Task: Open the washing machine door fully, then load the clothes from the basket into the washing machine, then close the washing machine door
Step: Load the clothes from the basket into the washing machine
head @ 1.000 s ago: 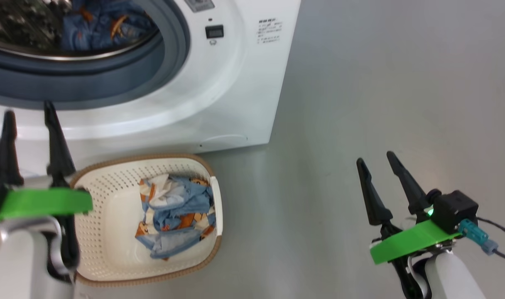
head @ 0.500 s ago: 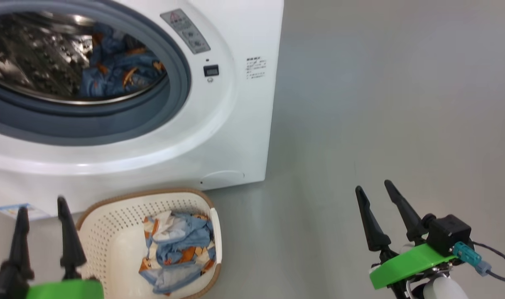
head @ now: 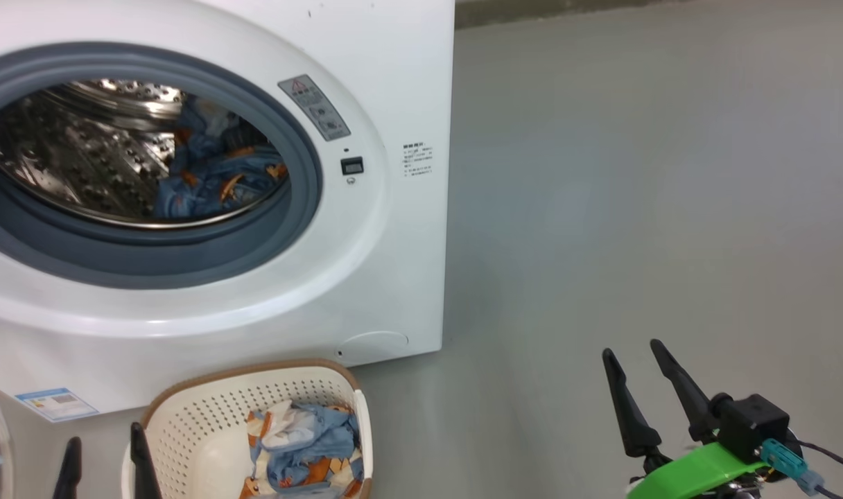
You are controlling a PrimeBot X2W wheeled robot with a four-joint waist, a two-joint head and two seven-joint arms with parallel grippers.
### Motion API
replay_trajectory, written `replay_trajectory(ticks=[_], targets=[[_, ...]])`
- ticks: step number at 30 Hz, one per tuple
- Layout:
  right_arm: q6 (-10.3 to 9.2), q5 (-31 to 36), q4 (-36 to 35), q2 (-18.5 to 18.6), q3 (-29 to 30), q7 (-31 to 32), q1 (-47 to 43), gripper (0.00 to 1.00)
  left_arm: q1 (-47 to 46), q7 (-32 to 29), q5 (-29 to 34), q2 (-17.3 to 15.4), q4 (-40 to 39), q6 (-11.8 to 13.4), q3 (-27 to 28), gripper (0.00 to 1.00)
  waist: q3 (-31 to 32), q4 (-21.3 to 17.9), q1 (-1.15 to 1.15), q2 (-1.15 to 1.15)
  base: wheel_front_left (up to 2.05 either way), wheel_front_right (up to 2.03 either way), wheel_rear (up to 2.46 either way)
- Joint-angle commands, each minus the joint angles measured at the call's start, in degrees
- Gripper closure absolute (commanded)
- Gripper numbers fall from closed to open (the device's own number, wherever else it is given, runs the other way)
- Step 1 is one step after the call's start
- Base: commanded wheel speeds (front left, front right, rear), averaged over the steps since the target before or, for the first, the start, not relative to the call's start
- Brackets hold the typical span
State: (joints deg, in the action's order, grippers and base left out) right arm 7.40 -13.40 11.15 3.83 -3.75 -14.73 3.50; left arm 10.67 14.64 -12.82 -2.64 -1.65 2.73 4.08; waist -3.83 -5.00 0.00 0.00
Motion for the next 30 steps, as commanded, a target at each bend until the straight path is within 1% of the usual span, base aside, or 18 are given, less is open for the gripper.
replay_trajectory(ticks=[1,12,30], targets=[[0.09,0.7,-1.6,0.3,-0.9,-0.3,-0.1,0.00,-0.6,0.4,0.3,-0.3,-1.6,0.0,1.5,0.00,1.4,0.6,0.00,0.00,0.00,0.00,0.00],[0.09,1.7,-2.8,0.6,0.6,-0.3,-2.3,0.00,2.0,0.4,-0.5,-0.2,-2.5,2.0,-0.2,0.00,3.7,2.0,0.00,0.00,0.00,0.00,0.00],[0.09,1.9,-3.0,0.4,0.7,-0.3,-3.0,0.00,3.6,0.4,-0.5,-0.2,-3.7,3.5,-1.3,0.00,4.0,2.4,0.00,0.00,0.00,0.00,0.00]])
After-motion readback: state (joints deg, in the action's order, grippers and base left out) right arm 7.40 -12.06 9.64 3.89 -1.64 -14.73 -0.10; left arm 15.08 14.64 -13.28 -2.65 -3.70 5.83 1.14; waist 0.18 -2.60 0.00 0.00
